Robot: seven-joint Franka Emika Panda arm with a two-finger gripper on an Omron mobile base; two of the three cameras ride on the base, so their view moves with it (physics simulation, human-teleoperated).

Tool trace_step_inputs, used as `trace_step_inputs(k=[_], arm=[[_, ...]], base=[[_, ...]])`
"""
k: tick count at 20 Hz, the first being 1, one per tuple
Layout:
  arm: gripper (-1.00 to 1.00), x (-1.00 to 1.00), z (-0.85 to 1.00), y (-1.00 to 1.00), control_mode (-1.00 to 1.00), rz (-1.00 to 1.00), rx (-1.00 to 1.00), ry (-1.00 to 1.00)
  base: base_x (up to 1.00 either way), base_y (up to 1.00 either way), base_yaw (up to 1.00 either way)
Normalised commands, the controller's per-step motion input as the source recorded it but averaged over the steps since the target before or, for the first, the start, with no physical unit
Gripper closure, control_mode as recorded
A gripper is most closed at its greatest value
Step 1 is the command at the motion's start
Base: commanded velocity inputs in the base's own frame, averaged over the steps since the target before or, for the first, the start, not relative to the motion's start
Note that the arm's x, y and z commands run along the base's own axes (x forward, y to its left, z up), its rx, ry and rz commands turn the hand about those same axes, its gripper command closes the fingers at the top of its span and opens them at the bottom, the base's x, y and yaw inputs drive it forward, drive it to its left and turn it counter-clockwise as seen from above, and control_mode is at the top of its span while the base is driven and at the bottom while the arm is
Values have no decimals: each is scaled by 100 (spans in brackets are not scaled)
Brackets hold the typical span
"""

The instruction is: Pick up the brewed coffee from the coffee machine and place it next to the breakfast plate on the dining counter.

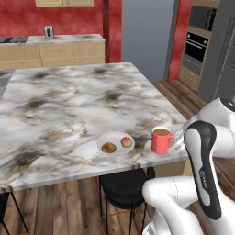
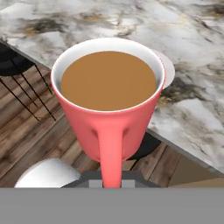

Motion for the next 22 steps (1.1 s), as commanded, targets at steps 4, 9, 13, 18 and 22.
trace_step_inputs(k=[4,9,13,18,22], arm=[[100,56,-32,-14,-100,0,0,0],[100,66,-47,-16,-100,0,0,-1],[100,74,-21,-32,-100,2,2,0],[100,72,-12,-57,-100,0,2,0],[100,89,-17,-28,-100,0,0,0]], base=[[0,0,0],[0,0,0],[0,0,0],[0,0,0],[0,0,0]])
